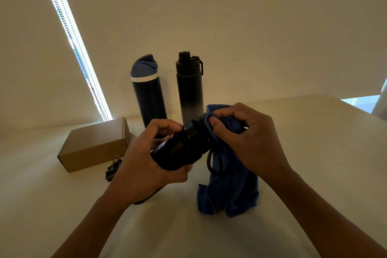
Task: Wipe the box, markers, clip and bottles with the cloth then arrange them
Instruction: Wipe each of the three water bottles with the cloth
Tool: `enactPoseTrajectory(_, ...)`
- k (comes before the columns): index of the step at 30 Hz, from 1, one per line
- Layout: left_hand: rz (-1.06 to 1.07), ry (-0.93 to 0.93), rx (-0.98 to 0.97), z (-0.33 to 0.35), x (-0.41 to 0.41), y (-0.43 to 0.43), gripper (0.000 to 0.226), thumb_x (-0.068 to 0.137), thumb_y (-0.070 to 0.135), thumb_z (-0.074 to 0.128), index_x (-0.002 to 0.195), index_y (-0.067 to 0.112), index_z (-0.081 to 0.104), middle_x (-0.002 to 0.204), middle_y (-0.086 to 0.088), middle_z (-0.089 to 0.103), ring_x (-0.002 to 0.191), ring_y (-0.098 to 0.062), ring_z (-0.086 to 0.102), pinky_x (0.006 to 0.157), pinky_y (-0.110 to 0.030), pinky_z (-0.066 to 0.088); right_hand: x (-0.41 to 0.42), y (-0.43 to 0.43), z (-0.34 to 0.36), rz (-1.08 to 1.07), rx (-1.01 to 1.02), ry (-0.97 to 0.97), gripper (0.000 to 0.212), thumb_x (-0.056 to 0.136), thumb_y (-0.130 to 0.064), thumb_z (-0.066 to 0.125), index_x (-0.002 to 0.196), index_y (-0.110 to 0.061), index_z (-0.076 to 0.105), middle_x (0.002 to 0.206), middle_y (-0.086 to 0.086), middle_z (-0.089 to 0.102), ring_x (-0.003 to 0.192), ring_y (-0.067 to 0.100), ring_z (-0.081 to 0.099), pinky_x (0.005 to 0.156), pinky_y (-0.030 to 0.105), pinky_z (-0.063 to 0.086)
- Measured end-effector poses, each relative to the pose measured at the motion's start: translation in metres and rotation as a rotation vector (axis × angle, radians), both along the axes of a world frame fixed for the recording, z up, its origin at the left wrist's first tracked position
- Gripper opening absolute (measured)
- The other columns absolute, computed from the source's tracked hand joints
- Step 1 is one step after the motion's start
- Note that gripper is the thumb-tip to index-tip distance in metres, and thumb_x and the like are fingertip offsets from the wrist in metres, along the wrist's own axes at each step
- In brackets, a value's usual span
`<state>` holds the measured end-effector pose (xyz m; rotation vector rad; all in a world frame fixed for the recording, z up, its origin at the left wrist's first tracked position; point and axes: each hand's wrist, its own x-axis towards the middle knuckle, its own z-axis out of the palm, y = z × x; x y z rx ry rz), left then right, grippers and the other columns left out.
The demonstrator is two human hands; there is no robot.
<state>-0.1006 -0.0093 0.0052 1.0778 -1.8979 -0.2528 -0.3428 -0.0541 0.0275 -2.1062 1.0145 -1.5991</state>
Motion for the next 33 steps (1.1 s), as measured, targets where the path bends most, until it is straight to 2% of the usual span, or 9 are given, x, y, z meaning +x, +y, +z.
enactPoseTrajectory(4, 0.018, 0.01, -0.005, -0.0011, -0.0006, -0.0005, 0.077, 0.063, 0.049, 0.086, 0.129, 0.031, 0.052, 0.128, 0.024, 0.059, 0.121, -0.004, 0.061, 0.097, -0.015, 0.053, 0.0003, 0.0023, 0.0006, 0.007, -0.029, 0.052, 0.022, 0.087, -0.034, 0.077, 0.107, -0.027, 0.073, 0.098, -0.013, 0.067, 0.092, 0.007, 0.066, 0.076, 0.012, 0.05)
enactPoseTrajectory(7, 0.031, -0.016, -0.011, -0.0034, -0.0003, -0.0024, 0.077, 0.064, 0.049, 0.087, 0.13, 0.029, 0.053, 0.13, 0.02, 0.06, 0.121, -0.008, 0.062, 0.098, -0.022, 0.056, -0.001, -0.0002, -0.0001, -0.053, -0.046, 0.078, 0.014, 0.087, -0.03, 0.076, 0.102, -0.027, 0.075, 0.095, -0.014, 0.066, 0.088, 0.005, 0.066, 0.075, 0.01, 0.049)
enactPoseTrajectory(11, 0.033, 0.017, -0.022, -0.0019, 0.001, -0.0027, 0.078, 0.062, 0.041, 0.092, 0.128, 0.029, 0.051, 0.132, 0.018, 0.059, 0.121, -0.005, 0.061, 0.096, -0.017, 0.054, -0.0038, -0.0012, 0.0002, -0.069, -0.074, 0.083, 0.013, 0.087, -0.03, 0.076, 0.1, -0.026, 0.076, 0.093, -0.015, 0.067, 0.086, 0.005, 0.066, 0.074, 0.008, 0.045)
enactPoseTrajectory(16, 0.035, 0.018, -0.029, -0.0025, -0.001, -0.0012, 0.081, 0.061, 0.041, 0.093, 0.128, 0.03, 0.05, 0.132, 0.018, 0.058, 0.122, -0.007, 0.061, 0.094, -0.013, 0.052, 0.0002, 0.0011, 0.0001, -0.091, -0.146, 0.118, 0.022, 0.084, -0.04, 0.079, 0.101, -0.026, 0.076, 0.091, -0.014, 0.066, 0.082, 0.006, 0.066, 0.071, 0.014, 0.05)
enactPoseTrajectory(20, 0.023, -0.002, -0.045, -0.0054, -0.0026, -0.0021, 0.082, 0.061, 0.026, 0.099, 0.128, 0.023, 0.052, 0.134, 0.013, 0.059, 0.122, -0.014, 0.062, 0.096, -0.018, 0.054, 0.0011, 0.0009, 0.0015, -0.134, -0.221, 0.088, 0.016, 0.087, -0.038, 0.078, 0.092, -0.022, 0.078, 0.086, -0.011, 0.066, 0.076, 0.008, 0.066, 0.066, 0.022, 0.053)
enactPoseTrajectory(25, 0.042, -0.002, -0.046, -0.0056, -0.0024, -0.0028, 0.083, 0.06, 0.024, 0.1, 0.128, 0.025, 0.052, 0.134, 0.014, 0.058, 0.121, -0.011, 0.062, 0.093, -0.018, 0.056, -0.0025, -0.0026, -0.001, -0.119, -0.254, 0.186, 0.018, 0.086, -0.035, 0.078, 0.099, -0.022, 0.076, 0.092, -0.01, 0.066, 0.079, 0.009, 0.066, 0.068, 0.027, 0.055)
enactPoseTrajectory(33, 0.043, -0.021, -0.061, -0.0057, -0.0029, -0.0026, 0.084, 0.058, 0.022, 0.1, 0.127, 0.024, 0.052, 0.134, 0.012, 0.058, 0.12, -0.015, 0.063, 0.094, -0.022, 0.057, -0.001, -0.0025, 0.0017, -0.131, -0.231, 0.16, 0.017, 0.084, -0.038, 0.079, 0.094, -0.024, 0.077, 0.087, -0.012, 0.067, 0.077, 0.008, 0.065, 0.069, 0.026, 0.054)
